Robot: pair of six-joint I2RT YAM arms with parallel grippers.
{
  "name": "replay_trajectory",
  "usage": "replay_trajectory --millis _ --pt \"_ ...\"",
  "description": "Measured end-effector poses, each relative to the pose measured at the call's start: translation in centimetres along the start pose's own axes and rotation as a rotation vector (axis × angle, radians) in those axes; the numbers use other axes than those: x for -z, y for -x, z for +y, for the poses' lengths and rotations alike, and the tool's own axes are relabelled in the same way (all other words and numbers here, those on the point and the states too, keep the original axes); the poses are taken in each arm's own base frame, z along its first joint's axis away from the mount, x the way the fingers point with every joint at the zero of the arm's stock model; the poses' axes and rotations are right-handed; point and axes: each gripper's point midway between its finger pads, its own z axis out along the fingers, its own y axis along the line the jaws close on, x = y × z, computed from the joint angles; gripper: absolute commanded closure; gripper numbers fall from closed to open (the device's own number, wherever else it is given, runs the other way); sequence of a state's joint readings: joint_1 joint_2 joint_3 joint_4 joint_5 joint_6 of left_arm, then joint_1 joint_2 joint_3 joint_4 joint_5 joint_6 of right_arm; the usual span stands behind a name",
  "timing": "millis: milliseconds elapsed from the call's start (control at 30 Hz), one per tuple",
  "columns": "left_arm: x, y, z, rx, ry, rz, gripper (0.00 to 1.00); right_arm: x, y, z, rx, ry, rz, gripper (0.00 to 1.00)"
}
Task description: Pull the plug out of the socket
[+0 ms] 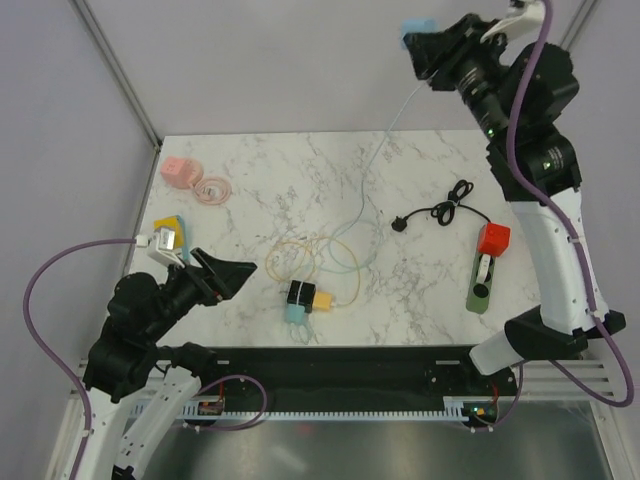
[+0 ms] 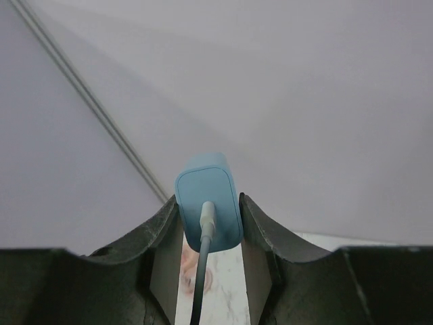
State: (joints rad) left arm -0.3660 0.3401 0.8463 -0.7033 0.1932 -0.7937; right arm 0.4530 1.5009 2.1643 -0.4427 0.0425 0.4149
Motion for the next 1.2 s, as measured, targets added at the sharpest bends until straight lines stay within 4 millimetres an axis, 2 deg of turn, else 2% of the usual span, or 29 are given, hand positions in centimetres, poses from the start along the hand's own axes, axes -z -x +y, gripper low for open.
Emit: replay_trajectory --millis 67,133,200,267,367,500,667,767,833,900,967,1033,1100,1200 --pt "0.0 -0.3 0.3 -0.001 0.011 0.011 0.13 -0.9 3.5 -1.2 -0.034 -0.005 -0.086 1.00" --pt "0.1 -0.5 0.4 -0.001 0.016 0.020 0.10 -1.7 5.8 -4.4 -0.050 -0.052 -0.144 1.00" --pt "0.1 -0.8 0.3 -0.002 0.006 0.037 0.06 -2.8 6.6 -7.8 -0.084 -0.084 -0.162 1.00" --pt "-0.1 -1.5 0.4 -0.006 -0.009 0.069 0.05 -3.7 5.6 -11.2 -0.124 -0.121 -0.144 1.00" --pt "-1.2 -3.4 0.6 -0.010 -0.030 0.174 0.04 -5.0 1.1 -16.4 -0.199 -0.201 -0.058 1.00" --pt "-3.5 -6.3 1.6 0.001 -0.052 0.329 0.00 -6.9 -4.3 -19.9 -0.261 -0.242 0.056 1.00" --pt "-5.9 -9.2 2.5 -0.017 -0.088 0.433 0.00 -7.0 -8.9 -21.6 -0.299 -0.256 0.151 1.00" --pt "-7.4 -11.6 2.1 -0.057 -0.115 0.506 0.00 -6.1 -10.4 -22.0 -0.304 -0.264 0.182 1.00" --pt "-8.7 -13.6 1.7 -0.106 -0.117 0.555 0.00 -5.3 -10.6 -22.0 -0.304 -0.265 0.189 1.00" --pt "-10.3 -16.2 2.0 -0.145 -0.084 0.623 0.01 -4.4 -10.4 -21.4 -0.302 -0.254 0.189 1.00" --pt "-12.4 -18.5 3.4 -0.168 -0.017 0.678 0.02 -3.6 -9.6 -20.4 -0.294 -0.231 0.175 1.00" --pt "-14.0 -20.0 4.9 -0.180 0.048 0.709 0.02 -2.9 -8.2 -19.2 -0.282 -0.199 0.148 1.00" --pt "-15.4 -21.2 5.3 -0.192 0.066 0.727 0.03 -2.2 -6.7 -18.1 -0.268 -0.165 0.119 1.00" --pt "-16.7 -22.7 5.3 -0.204 0.068 0.749 0.14 -1.1 -4.8 -17.1 -0.248 -0.136 0.077 1.00"
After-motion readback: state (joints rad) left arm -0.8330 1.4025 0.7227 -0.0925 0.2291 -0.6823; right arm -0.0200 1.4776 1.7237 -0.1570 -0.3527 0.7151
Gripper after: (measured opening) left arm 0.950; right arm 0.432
